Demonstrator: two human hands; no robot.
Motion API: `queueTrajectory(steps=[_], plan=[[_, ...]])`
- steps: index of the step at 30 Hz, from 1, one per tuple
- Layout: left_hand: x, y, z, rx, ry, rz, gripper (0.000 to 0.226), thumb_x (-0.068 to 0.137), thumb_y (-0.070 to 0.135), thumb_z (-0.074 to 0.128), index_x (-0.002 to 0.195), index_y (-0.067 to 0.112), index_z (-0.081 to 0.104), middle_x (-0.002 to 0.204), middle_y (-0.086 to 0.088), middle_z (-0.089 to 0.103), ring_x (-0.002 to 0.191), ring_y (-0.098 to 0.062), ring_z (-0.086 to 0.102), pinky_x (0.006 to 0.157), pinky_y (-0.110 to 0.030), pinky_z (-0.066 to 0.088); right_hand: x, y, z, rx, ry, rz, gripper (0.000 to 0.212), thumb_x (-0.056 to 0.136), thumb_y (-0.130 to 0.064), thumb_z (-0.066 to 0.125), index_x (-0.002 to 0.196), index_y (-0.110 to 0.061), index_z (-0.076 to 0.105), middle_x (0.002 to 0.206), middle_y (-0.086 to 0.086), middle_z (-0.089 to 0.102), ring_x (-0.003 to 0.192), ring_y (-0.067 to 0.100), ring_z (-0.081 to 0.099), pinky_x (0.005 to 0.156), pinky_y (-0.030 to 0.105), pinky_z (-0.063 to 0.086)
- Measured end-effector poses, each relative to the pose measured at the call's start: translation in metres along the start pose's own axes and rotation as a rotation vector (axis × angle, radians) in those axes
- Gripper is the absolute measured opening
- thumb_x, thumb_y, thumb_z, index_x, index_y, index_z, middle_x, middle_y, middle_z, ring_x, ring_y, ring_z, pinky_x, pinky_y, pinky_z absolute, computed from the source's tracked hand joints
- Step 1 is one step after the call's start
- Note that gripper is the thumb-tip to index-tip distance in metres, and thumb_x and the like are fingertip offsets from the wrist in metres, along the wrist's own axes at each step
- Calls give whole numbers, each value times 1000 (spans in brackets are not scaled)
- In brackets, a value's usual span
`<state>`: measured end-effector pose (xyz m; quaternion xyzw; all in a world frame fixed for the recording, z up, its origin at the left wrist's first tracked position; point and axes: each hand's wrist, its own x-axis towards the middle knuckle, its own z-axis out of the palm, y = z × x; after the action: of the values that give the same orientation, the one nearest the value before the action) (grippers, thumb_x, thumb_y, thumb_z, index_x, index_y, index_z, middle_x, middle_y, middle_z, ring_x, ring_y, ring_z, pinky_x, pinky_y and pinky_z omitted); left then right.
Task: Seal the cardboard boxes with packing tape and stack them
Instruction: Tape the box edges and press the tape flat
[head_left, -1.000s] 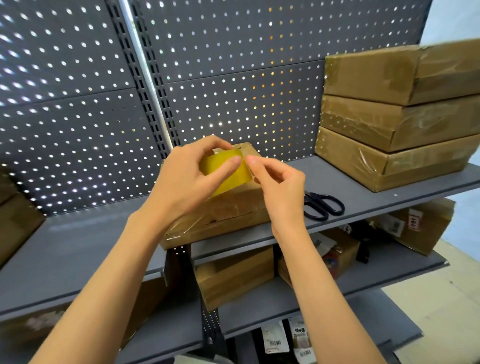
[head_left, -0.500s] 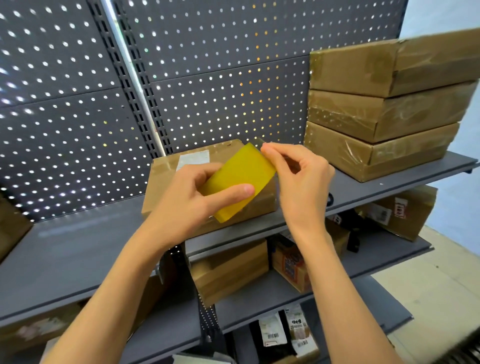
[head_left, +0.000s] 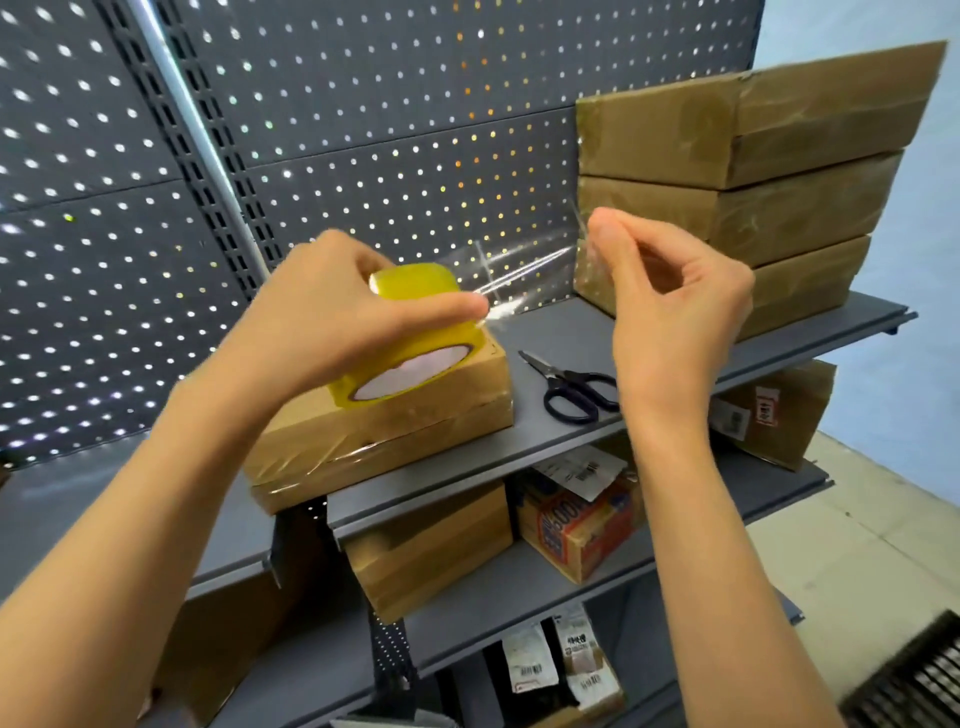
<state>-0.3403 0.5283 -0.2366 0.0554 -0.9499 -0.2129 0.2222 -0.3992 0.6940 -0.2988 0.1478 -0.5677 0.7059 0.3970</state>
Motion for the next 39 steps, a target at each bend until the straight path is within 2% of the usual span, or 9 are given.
queueTrajectory(steps=[3,5,9,13,16,20,24,35,39], plan=[[11,12,-6,-47,-22,58,85,59,76,69,81,-5,66,60,-9,41,55,-16,32,54,-30,26,11,19,-3,-34,-13,145,11,88,-22,67,82,-29,72,72,-11,70,74,12,68,75,32,57],[23,19,-5,-3,-25,83,79,67,69,68,88,-7,66,64,-12,43,58,-17,34,54,-31,27,17,36,-6,-30,-46,270,13,88,-22,68,77,-28,72,68,-5,70,72,16,68,72,33,57],[45,31,1,62,-63,72,67,72,58,70,83,-9,65,63,-13,42,58,-19,32,53,-30,28,19,67,-9,-44,-145,458,18,87,-20,69,69,-22,72,64,-3,69,66,10,68,69,27,55],[62,42,10,116,-84,80,40,73,46,73,76,6,72,73,-18,65,62,-18,47,56,-33,44,15,88,-7,8,-171,634,19,87,-20,69,68,-16,72,68,4,70,71,17,69,66,26,54],[74,49,19,154,-106,67,32,72,44,75,75,12,75,70,-10,66,58,-13,48,50,-25,41,15,101,-8,18,-185,725,18,87,-21,69,71,-13,72,72,6,71,71,18,70,67,27,56],[93,52,26,239,-156,61,35,70,46,75,74,12,75,69,-15,65,58,-17,46,51,-27,40,13,114,-8,0,-218,780,20,87,-20,68,67,-15,70,70,3,71,69,18,71,66,28,56],[103,46,27,286,-197,22,32,66,48,77,70,16,74,70,-8,67,63,-18,54,53,-28,43,7,121,-2,-11,-259,823,20,87,-21,69,67,-15,70,71,3,71,71,20,72,70,32,58],[110,25,22,351,-271,-58,39,61,55,78,68,17,75,71,-7,67,66,-19,55,61,-32,45,-10,126,16,-10,-363,893,20,87,-19,68,67,-16,68,70,2,70,69,19,72,69,31,59],[108,17,19,379,-283,-77,45,62,56,76,71,12,75,74,-13,67,65,-20,52,58,-30,42,-16,123,21,-42,-394,868,24,87,-20,68,63,-19,67,68,0,70,68,17,72,70,31,59]])
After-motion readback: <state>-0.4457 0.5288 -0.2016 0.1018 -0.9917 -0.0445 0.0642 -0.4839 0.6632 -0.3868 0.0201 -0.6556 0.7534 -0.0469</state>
